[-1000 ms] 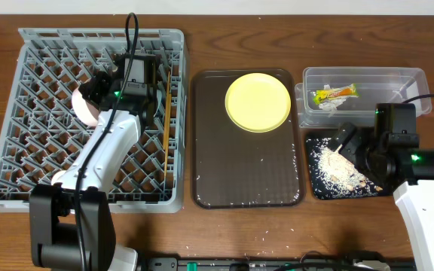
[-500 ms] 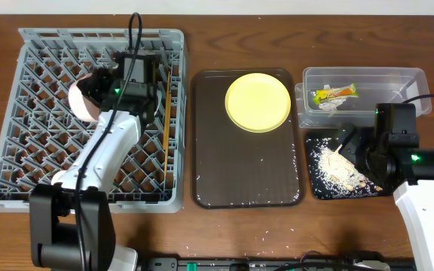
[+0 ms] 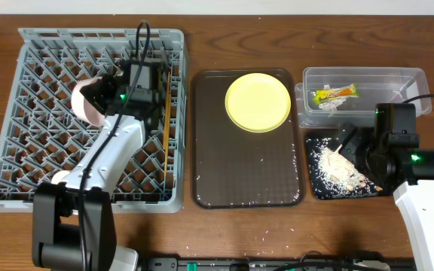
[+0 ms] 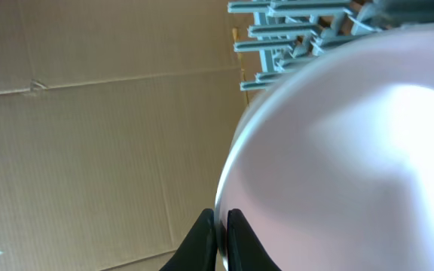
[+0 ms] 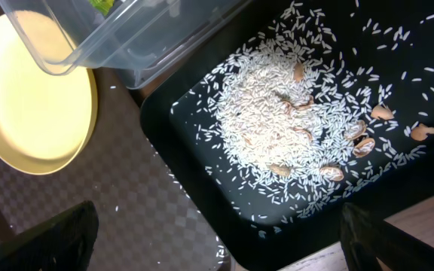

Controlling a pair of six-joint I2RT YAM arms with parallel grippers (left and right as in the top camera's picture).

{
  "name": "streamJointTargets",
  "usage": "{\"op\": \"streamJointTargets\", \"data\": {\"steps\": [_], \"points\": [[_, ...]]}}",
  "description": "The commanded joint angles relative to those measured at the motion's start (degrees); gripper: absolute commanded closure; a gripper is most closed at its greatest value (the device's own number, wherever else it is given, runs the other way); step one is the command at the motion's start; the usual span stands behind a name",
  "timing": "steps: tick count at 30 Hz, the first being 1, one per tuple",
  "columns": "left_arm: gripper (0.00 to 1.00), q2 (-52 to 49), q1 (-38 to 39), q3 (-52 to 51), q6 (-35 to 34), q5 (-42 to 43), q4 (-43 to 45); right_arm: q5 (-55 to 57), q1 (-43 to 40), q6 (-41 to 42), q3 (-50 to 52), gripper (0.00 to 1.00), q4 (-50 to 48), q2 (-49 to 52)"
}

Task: Sort waste into correct bins and load items into the dishwasher
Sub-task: 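Open the left gripper and withdraw it from the pink bowl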

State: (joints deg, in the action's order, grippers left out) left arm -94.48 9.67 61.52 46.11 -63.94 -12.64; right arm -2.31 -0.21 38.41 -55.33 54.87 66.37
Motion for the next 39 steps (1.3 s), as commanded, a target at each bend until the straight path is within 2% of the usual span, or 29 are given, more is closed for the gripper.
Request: {"op": "streamJointTargets", "data": {"steps": [1,5,10,16,25,29,37,39], "points": [[0.93,0.5,1.09,-2.82,-1.42,-1.27,-0.42,0.57,-0.26,0.5,-0.11,0.01,0.04,0.02],[0.92,0.5,2.67,-2.82,-2.16,-6.1,0.39,0.59,-0.26,0.5,-0.11,0.01,0.04,0.02],[0.92,0.52,5.01,-2.82,-8.24,-13.44,0.35,0.57,-0.26,0.5,-0.11,0.01,0.04,0.02],[0.92,0.7,6.78,-2.82,-10.69,-21.11,0.35,0.57,-0.26,0.5,-0.11,0.01,0.04,0.02],[0.92,1.81,7.98,-2.82,-12.61,-22.43,0.33,0.57,-0.26,0.5,-0.11,0.01,0.04,0.02],[0.92,1.81,7.54,-2.82,-15.41,-19.41,0.09,0.57,-0.26,0.5,-0.11,0.01,0.04,0.02],[0.92,1.99,3.91,-2.82,-31.54,-0.17,-11.23,0.57,-0.26,0.5,-0.11,0.01,0.04,0.02],[0.92,2.01,3.04,-2.82,-36.87,0.57,-13.84,0.57,-0.26,0.5,-0.11,0.01,0.04,0.02]]}}
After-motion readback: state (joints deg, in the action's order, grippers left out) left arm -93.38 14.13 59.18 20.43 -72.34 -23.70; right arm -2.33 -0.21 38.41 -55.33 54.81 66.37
